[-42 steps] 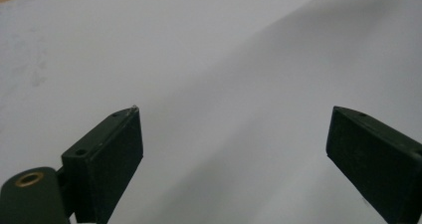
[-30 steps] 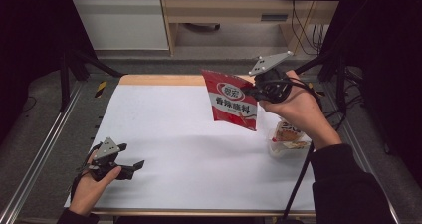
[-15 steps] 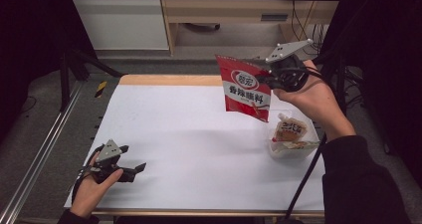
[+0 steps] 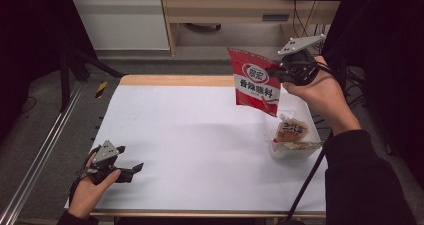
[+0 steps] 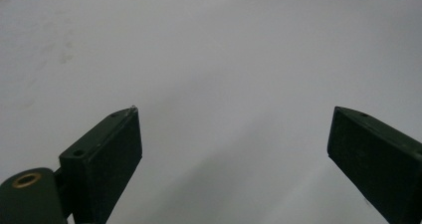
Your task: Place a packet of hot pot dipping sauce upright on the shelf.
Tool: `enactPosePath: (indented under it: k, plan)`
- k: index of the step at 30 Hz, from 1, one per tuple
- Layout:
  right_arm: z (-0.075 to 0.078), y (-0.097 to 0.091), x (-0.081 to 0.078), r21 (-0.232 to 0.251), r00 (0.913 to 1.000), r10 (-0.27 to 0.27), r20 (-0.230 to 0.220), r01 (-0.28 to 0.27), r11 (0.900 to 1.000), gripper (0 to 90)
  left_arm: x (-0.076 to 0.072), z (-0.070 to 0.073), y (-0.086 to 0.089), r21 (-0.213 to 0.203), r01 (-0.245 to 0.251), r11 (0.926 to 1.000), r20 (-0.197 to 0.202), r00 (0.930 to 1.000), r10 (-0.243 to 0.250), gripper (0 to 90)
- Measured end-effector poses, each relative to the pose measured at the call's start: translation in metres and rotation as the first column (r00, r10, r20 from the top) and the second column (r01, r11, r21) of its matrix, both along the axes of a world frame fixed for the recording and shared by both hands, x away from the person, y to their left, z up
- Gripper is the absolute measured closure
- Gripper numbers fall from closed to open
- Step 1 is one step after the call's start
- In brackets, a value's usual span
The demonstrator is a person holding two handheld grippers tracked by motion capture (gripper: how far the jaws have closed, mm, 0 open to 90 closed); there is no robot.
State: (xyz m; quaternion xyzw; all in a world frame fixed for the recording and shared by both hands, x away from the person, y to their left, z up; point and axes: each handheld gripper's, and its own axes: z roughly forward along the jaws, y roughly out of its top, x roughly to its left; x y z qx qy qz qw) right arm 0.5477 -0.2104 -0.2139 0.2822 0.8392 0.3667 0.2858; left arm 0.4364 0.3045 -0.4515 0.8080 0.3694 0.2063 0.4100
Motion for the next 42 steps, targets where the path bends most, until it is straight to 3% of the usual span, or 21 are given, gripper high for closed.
enactPosePath:
  k: [21, 42]
  plan:
    - [-0.006, -0.027, 0.011, 0.024, 0.9979, -0.052, 0.038, 0.052, 0.9984, 89.7, 0.000, 0.002, -0.002, 0.040, 0.005, 0.9992, 0.010, 0.9999, -0.006, 6.4]
    - [-0.030, -0.075, 0.019, 0.044, 0.9892, -0.147, -0.002, 0.147, 0.9882, 89.7, 0.003, -0.001, -0.001, 0.048, 0.001, 0.9988, 0.002, 1.0000, -0.001, 6.5]
